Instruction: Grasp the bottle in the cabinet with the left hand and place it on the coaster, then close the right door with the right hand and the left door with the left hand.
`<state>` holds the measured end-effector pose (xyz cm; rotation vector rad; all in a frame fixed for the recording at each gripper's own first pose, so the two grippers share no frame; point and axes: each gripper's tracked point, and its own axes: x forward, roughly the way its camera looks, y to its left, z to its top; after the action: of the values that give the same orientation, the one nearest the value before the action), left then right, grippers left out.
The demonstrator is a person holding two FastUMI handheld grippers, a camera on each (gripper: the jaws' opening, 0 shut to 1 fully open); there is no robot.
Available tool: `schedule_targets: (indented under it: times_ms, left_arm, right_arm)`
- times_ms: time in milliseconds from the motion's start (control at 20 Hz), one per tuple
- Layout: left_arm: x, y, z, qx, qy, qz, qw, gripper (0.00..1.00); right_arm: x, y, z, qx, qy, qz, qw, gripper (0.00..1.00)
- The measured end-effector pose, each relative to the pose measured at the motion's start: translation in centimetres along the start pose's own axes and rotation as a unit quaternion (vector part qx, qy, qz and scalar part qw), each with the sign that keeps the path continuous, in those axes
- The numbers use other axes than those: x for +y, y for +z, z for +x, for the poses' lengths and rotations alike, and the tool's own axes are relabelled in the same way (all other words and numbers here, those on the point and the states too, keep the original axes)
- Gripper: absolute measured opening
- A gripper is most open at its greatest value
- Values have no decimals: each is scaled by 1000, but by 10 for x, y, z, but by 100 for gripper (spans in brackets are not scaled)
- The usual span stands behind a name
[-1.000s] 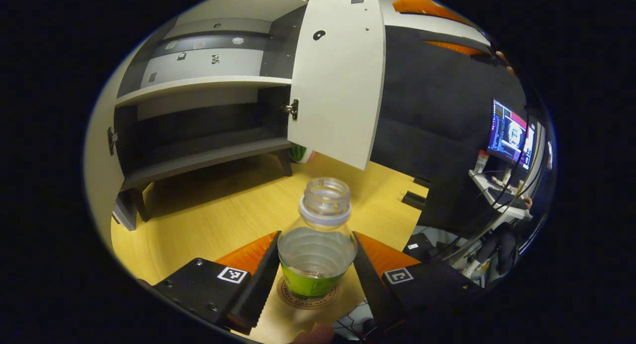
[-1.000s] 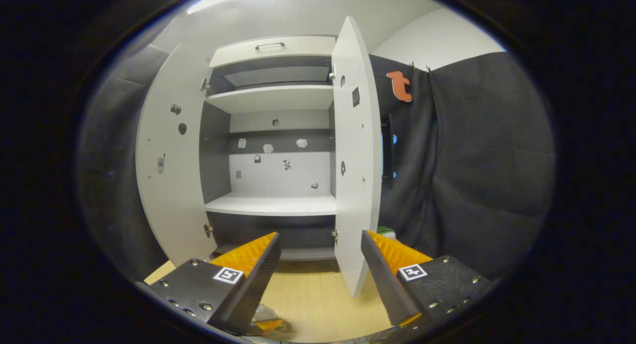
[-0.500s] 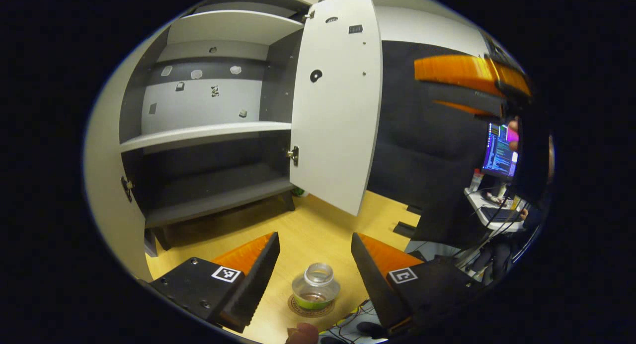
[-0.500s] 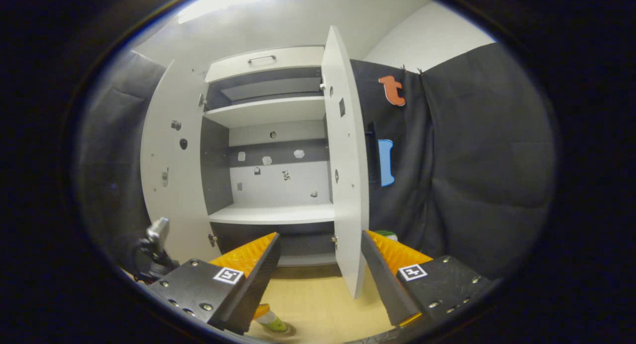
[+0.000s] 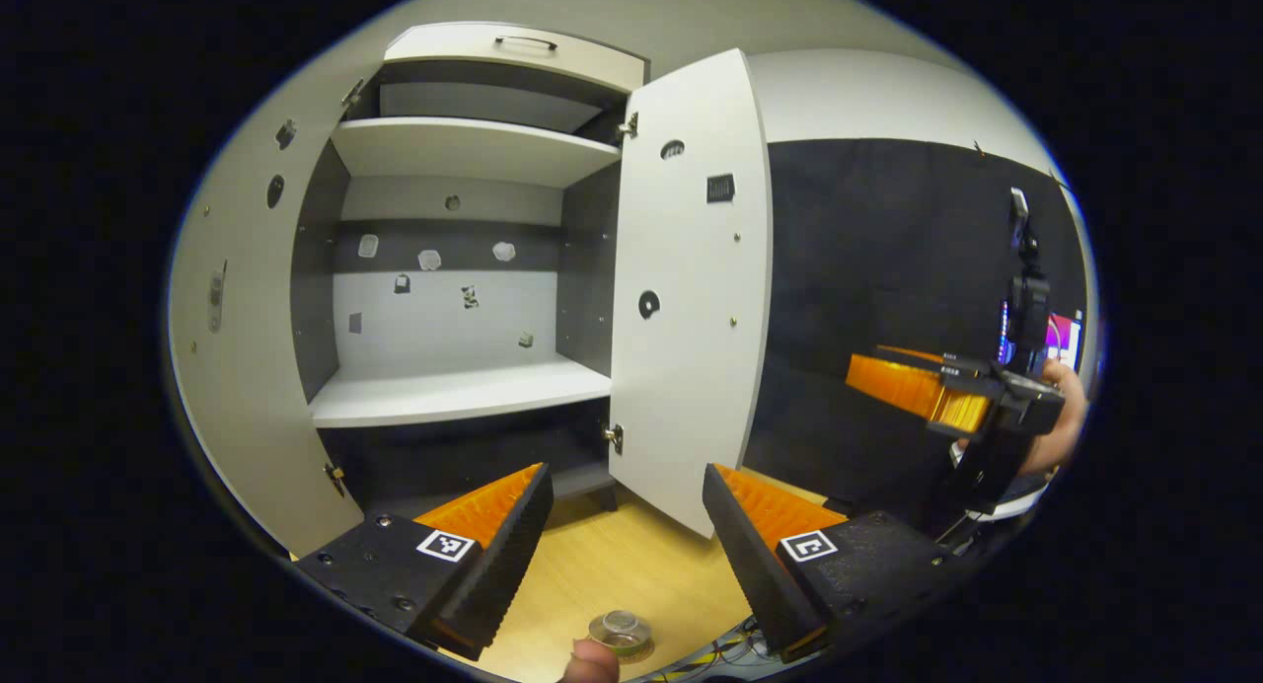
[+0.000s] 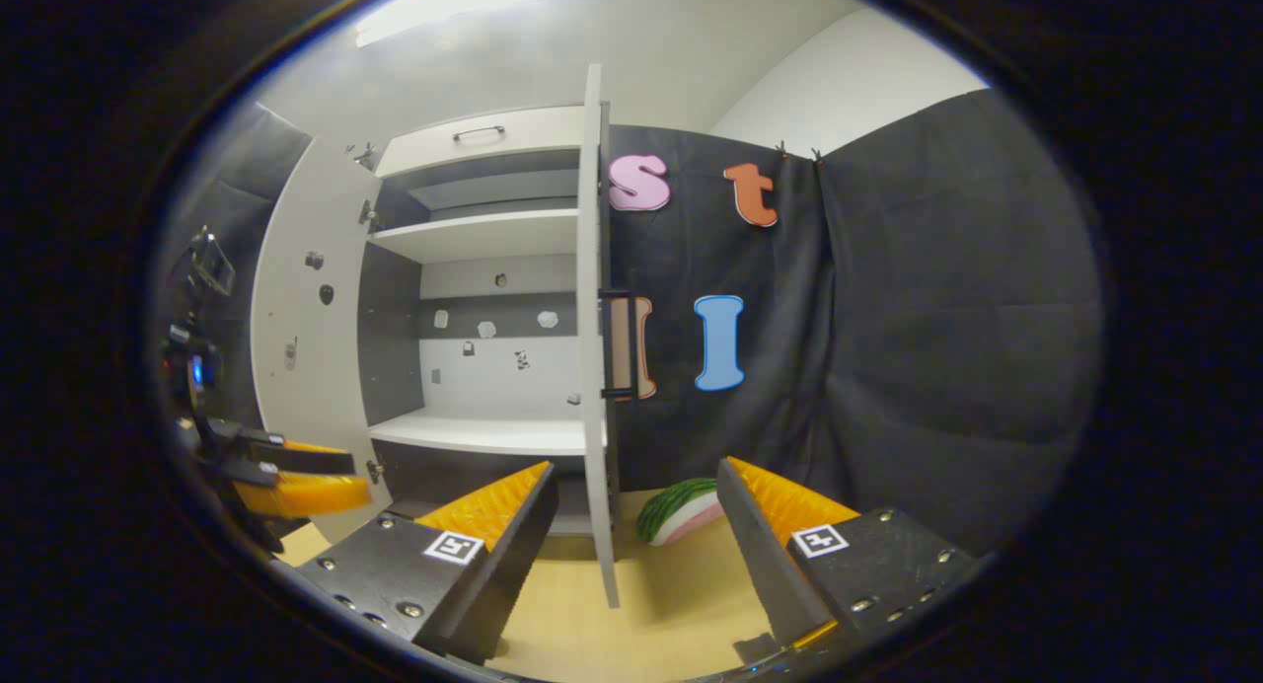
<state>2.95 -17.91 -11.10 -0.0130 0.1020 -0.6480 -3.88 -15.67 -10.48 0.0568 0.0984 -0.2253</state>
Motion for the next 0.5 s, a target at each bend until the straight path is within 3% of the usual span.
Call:
schedule_targets:
  times_ms: [100,300,500]
  left_arm:
    - [7,24,-6,-14,27,-11,999,96]
    - [29,57,-25,-37,94,-14,995,97]
    - [45,77,-49,-67,140,-5,988,96]
  right_arm:
    - [-14,10,11,-7,8,8,1000,100]
    - [-42,18,45,-9,16,22,1000,98]
    - [-72,32,78,-19,-2,21,1000,98]
